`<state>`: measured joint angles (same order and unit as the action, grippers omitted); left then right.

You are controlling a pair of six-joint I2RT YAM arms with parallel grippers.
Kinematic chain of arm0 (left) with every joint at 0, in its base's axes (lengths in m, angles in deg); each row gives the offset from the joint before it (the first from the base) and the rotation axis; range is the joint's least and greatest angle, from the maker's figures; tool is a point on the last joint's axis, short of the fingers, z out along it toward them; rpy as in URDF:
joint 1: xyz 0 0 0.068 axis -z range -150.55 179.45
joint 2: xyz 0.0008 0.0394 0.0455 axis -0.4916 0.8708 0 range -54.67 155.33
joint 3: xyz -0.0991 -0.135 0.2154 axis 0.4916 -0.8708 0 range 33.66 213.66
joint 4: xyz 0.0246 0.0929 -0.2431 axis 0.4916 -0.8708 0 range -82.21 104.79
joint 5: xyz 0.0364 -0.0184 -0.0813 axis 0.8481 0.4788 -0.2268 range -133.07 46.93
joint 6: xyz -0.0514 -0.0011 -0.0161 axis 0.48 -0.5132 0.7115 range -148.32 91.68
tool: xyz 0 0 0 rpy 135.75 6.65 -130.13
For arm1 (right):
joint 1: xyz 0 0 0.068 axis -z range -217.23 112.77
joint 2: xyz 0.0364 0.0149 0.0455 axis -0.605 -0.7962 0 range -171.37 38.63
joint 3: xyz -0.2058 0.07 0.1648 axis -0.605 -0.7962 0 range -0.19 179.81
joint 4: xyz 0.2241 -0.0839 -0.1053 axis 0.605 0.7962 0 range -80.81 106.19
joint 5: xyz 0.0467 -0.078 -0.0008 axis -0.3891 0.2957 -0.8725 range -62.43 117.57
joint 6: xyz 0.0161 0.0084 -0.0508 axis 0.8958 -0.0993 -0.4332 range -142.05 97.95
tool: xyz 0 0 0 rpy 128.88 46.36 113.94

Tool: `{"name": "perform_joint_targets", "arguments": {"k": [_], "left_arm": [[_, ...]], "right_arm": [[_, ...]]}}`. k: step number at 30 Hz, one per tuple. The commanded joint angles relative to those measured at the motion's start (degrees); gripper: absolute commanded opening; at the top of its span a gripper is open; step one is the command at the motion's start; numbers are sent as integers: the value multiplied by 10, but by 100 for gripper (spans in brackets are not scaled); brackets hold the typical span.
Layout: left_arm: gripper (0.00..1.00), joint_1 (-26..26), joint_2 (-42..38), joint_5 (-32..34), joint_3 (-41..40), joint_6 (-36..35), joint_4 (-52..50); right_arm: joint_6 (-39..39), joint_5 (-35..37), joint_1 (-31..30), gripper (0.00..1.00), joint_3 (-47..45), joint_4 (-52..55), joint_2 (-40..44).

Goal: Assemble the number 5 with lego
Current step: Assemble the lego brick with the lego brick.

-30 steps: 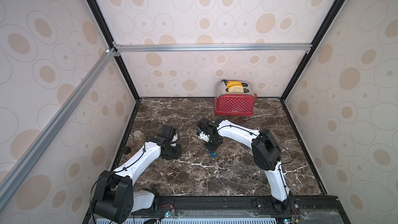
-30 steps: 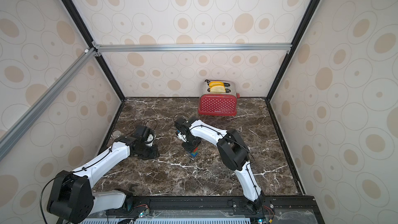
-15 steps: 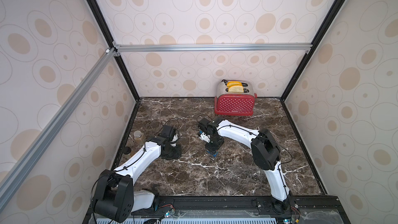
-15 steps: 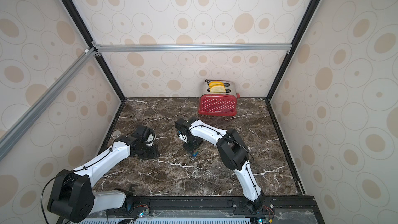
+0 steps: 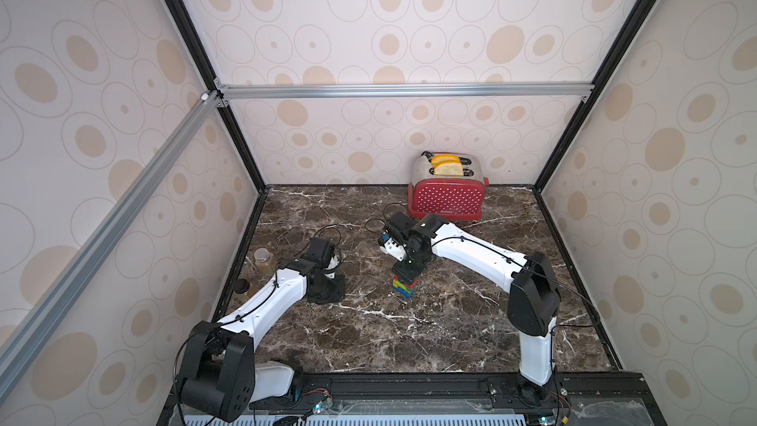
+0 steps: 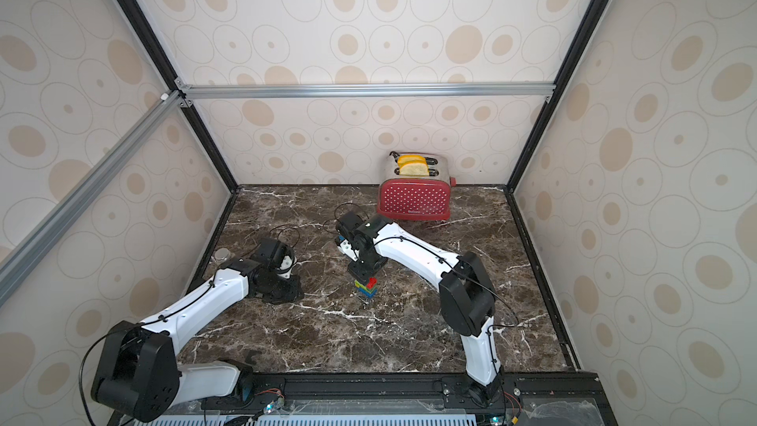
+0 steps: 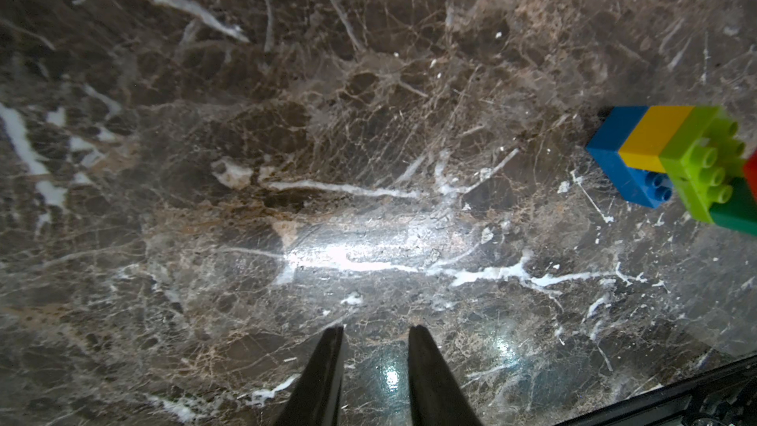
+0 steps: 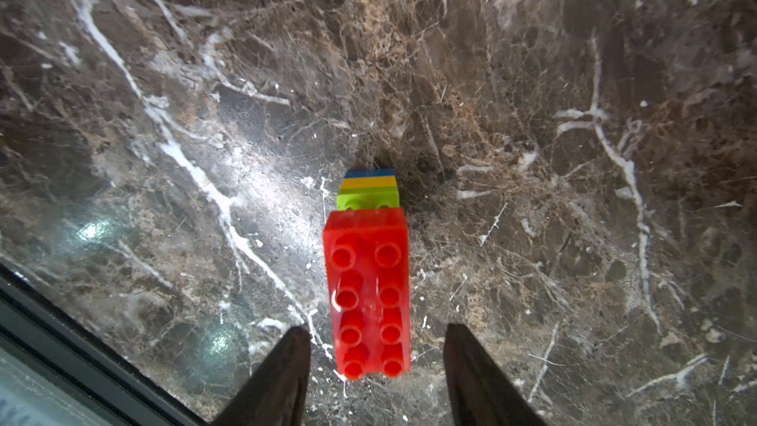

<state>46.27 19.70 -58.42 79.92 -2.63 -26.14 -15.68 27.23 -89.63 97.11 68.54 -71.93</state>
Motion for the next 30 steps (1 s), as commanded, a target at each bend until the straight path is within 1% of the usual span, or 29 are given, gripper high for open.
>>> {"name": "perform_joint_targets", "arguments": {"k": [1,10,15,18,22,30], "left_arm": [[30,-3,2,-5,-1,2,3],[31,-3,-4,-24,-6,4,9],[32,0,-8,-35,-8,7,13],[32,1,-10,-37,-9,7,15],[32,5,-7,-38,-9,7,15],[32,25,-10,-43,-1,5,16]], "right_arm": [[-5,-16,4,58,-35,-19,37],[-4,-44,12,58,-142,-97,108],[0,-39,12,60,-181,-127,124],[5,-50,17,60,-204,-149,135],[26,-45,40,59,-237,-182,160],[33,-51,107,57,-295,-204,202]]}}
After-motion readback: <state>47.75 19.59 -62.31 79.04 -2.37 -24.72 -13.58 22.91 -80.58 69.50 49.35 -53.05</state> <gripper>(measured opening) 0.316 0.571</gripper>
